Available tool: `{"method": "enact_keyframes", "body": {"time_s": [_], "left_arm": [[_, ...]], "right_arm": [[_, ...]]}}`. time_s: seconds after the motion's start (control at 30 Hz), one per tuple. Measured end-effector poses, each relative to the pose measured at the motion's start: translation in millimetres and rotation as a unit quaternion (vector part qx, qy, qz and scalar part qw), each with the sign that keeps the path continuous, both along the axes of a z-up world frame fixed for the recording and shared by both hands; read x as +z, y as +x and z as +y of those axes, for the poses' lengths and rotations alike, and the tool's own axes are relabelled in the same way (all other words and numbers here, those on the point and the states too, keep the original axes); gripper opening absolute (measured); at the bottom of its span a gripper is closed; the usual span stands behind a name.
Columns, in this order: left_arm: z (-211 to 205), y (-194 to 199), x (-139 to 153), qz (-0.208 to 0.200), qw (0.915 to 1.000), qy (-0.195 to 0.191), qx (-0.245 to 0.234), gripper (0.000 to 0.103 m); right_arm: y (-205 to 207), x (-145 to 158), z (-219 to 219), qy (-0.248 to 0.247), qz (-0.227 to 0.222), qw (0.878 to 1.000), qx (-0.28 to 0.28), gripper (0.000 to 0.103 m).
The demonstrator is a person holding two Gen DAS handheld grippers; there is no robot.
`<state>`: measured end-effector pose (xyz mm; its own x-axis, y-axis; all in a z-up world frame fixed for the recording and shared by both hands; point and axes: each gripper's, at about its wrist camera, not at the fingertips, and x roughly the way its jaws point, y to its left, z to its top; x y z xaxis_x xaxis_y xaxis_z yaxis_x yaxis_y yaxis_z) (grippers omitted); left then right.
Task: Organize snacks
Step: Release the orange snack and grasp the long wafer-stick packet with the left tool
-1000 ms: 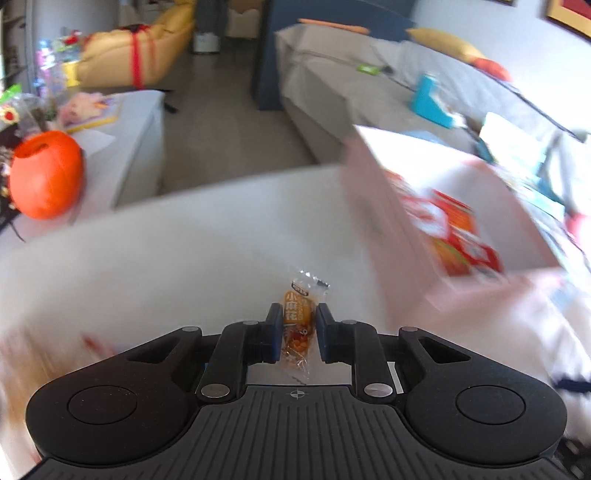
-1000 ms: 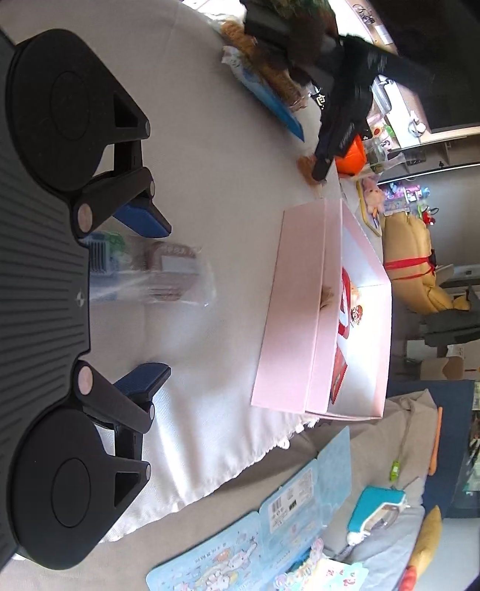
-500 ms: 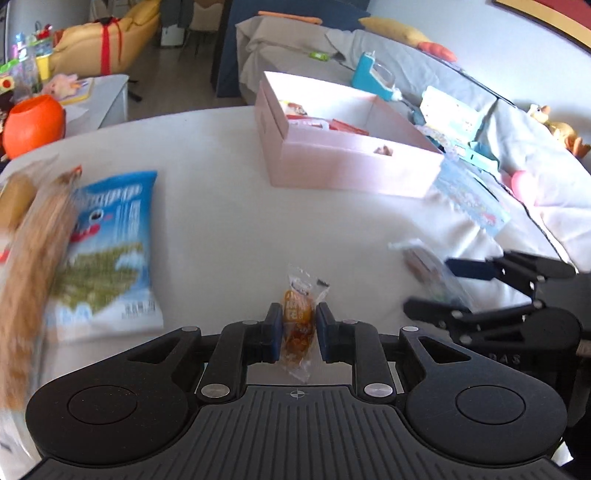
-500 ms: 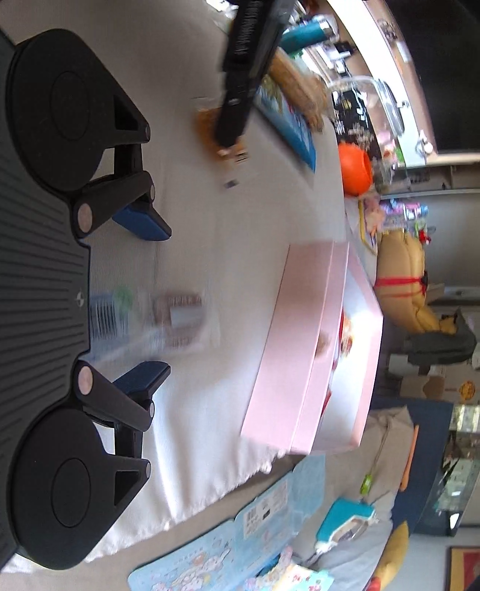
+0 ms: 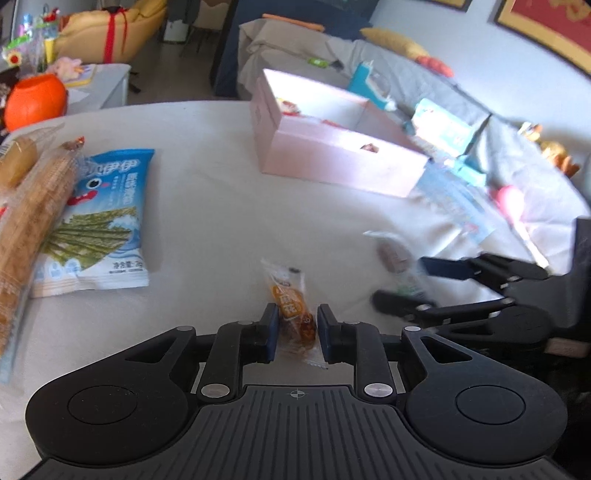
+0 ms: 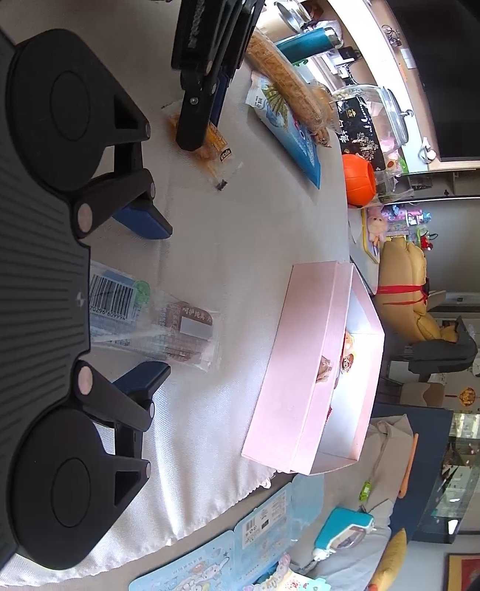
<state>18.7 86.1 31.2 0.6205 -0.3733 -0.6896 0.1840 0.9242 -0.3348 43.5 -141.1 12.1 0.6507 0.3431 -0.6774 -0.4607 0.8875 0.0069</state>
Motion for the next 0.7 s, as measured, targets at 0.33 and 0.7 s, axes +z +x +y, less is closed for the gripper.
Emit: {"method": "enact_keyframes", "body": {"time_s": [0.33,0.7], "left_arm": [[105,-6,37,-0.093,0.9722,0.020,0.214,0.026],[112,2,10,-0.036,0.9721,0.109,0.205,0.043]], "right_arm": [[1,-5,-3,0.004,-0.004,1.000,-0.015,0.086],[1,-5,-4,0.006,-0.004,1.000,-0.017,0.087]]}}
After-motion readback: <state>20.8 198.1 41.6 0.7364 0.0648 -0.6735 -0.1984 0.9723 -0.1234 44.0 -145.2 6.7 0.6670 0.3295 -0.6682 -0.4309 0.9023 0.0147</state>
